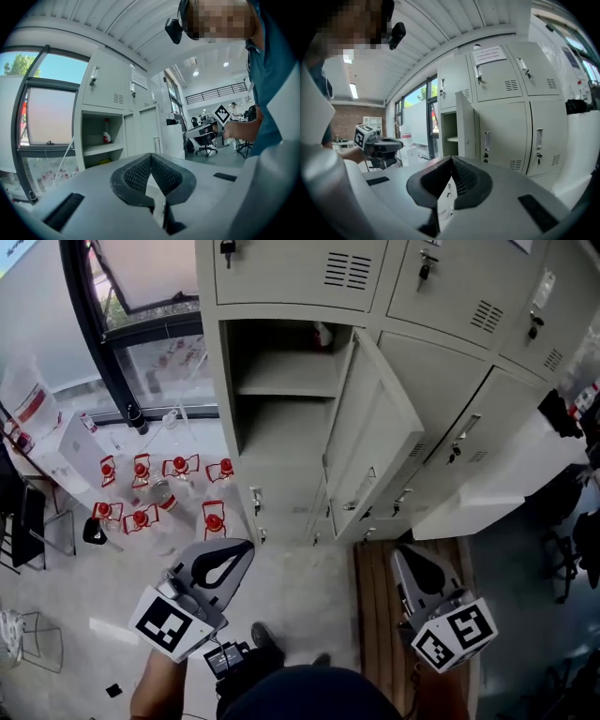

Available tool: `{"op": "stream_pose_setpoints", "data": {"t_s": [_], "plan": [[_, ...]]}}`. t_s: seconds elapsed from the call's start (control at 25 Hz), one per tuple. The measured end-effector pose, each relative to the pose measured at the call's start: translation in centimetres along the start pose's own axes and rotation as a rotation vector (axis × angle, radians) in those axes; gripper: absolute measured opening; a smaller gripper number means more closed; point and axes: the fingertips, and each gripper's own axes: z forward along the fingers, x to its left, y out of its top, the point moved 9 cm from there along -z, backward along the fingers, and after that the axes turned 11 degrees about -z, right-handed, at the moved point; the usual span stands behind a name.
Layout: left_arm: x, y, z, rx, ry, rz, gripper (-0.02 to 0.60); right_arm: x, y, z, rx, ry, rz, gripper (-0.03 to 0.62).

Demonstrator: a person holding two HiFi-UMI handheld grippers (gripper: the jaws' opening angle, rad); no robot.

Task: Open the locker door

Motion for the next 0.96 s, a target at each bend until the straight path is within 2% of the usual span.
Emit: {"op": "stream_pose_setpoints", "data": {"t_s": [0.12,0.32,0.6,0.96], "plan": [[-2.7,0.2,0.9,0.002,-0.008,0.007,0.017,-0.3,0.6,-3.2,-0.024,0.054,0.006,0.037],[-6.4,0.3,1.2,0.006,0.004,0.015,0.017,-0.6,1.2,-7.3,-0.061,0.088,-0.003,0.035],[-9.8,-0.2,0.3,0.011,0.039,0.022,0.017,-1.2,0.6,-10.7,-0.067,0.086,-0.024,0.035],[-13.3,-1.1,0.7,0.007,0.047,0.025,0.017,-2.2,-1.0,-13.7,-0.060,0.077,-0.038,0.035]]}}
